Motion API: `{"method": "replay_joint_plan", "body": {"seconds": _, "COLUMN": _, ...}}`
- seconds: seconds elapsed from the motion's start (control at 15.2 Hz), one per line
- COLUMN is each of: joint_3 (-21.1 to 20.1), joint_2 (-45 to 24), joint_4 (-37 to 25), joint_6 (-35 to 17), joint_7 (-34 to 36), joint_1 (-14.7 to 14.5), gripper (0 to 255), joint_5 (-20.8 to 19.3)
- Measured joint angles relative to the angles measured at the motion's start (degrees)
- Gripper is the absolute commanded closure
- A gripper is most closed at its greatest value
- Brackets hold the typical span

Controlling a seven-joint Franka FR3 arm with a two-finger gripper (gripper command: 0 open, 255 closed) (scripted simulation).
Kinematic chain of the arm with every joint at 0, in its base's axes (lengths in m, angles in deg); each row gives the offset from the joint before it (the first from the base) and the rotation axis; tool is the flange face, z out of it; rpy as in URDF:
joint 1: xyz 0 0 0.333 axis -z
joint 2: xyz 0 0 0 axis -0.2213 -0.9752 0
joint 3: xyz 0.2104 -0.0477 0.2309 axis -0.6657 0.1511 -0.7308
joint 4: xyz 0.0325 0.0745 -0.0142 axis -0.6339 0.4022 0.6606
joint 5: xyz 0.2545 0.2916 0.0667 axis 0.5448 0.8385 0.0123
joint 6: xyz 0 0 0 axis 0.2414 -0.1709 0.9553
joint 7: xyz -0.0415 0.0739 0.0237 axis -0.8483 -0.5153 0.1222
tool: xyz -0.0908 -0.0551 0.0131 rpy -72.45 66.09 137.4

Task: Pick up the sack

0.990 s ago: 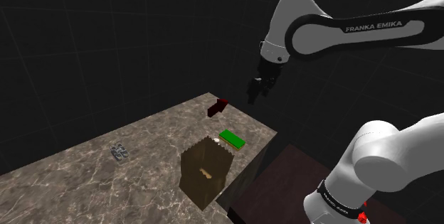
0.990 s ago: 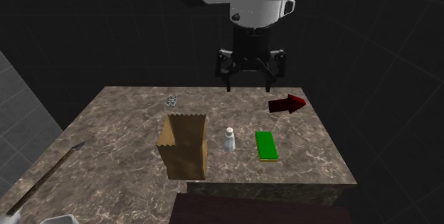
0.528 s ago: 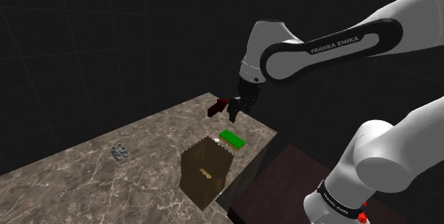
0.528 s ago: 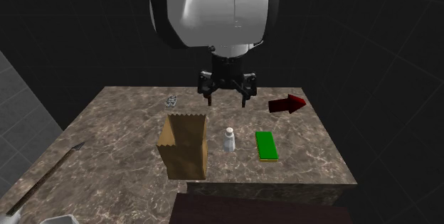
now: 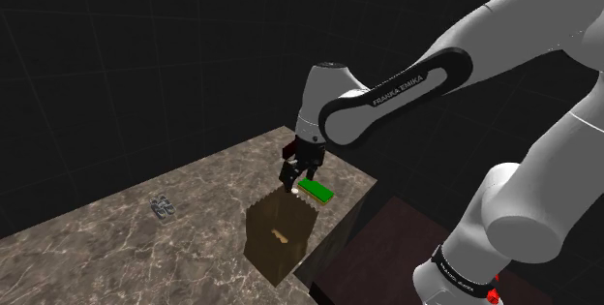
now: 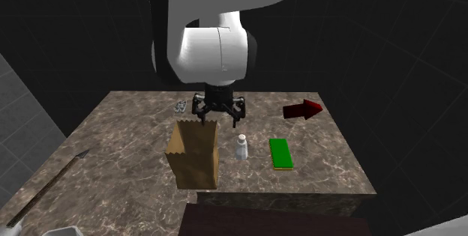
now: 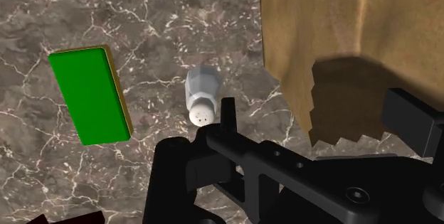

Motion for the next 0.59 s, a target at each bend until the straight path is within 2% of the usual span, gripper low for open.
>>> {"method": "replay_joint_plan", "body": {"seconds": 0.2, "joint_3": -0.65, "joint_2": -4.58, "joint_4": -1.27, "joint_6": -3.13, "joint_7": 1.08, "joint_1": -0.3, "gripper": 0, "joint_5": -0.3}}
{"method": "replay_joint_plan", "body": {"seconds": 0.59, "joint_3": -0.8, "joint_2": -9.01, "joint_4": -0.59, "joint_6": -8.18, "joint_7": 1.78, "joint_1": -0.36, "gripper": 0, "joint_5": -1.27}}
